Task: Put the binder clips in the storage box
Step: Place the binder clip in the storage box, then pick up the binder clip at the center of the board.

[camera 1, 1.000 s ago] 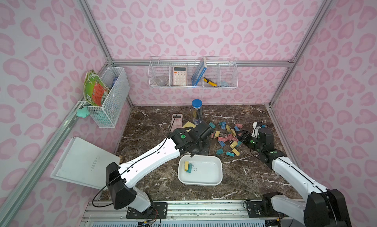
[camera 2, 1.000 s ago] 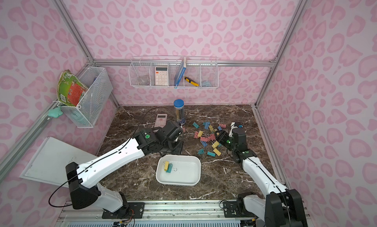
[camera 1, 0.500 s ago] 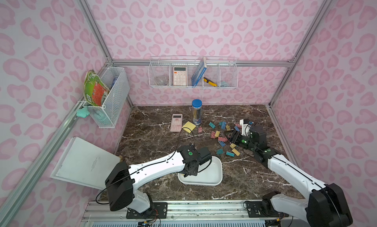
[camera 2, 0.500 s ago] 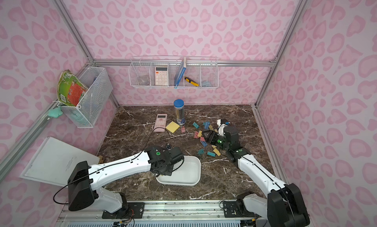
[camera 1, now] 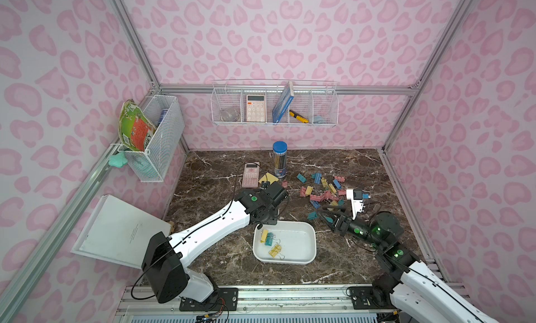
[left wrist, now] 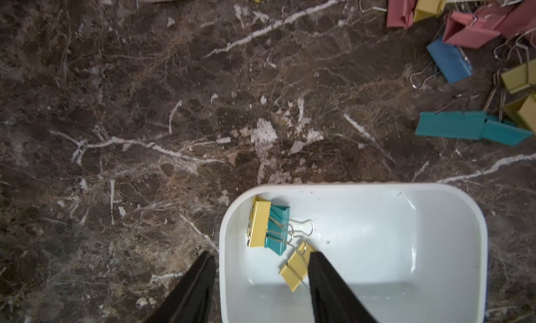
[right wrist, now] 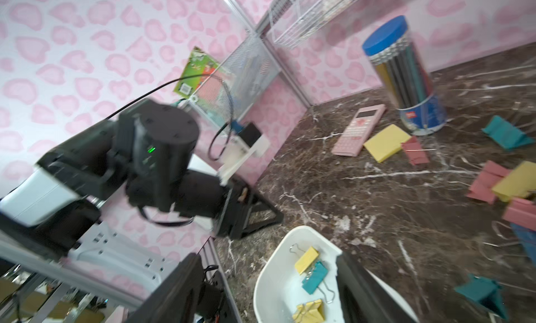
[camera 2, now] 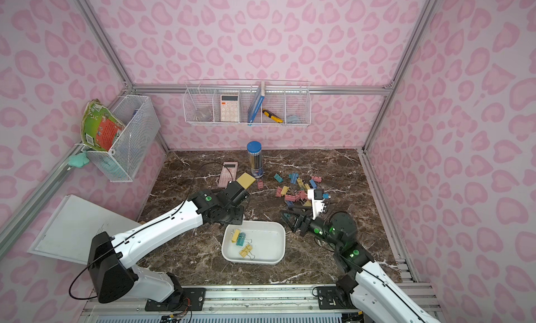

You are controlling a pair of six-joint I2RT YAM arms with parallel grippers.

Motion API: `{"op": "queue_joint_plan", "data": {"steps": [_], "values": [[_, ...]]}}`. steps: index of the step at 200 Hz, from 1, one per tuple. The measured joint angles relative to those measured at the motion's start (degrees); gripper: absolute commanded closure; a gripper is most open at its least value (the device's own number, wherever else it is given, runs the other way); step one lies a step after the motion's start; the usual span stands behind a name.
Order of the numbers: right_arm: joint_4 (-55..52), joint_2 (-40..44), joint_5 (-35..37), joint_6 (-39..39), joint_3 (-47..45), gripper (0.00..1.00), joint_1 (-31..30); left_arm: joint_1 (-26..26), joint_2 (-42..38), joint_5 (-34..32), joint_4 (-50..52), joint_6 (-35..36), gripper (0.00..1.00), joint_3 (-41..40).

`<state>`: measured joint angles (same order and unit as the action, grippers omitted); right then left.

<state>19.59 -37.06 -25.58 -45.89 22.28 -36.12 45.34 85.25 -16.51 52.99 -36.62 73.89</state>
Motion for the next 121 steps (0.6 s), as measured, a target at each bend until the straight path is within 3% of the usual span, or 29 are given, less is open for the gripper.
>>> {"op": "queue_joint_plan", "data": {"steps": [37,77,96,121], "values": [[0.24,-8.26,6.14,2.8,5.53,0.22,-10.97,-0.22,6.91,-4.13,-4.98,5.29,0.44,7.74],[3.85,-15.06,11.47,2.6,7.45,0.21,-11.32,-0.33,8.09,-4.26,-8.15,7.02,0.44,8.48],[4.68,-17.03,11.87,0.79,8.17,0.24,-7.21,-0.39,6.69,-3.39,-8.57,6.97,0.44,6.78],[5.6,-20.85,10.45,-4.76,7.21,0.27,7.1,-2.34,-0.11,-1.53,-8.76,5.05,0.45,1.53]]}}
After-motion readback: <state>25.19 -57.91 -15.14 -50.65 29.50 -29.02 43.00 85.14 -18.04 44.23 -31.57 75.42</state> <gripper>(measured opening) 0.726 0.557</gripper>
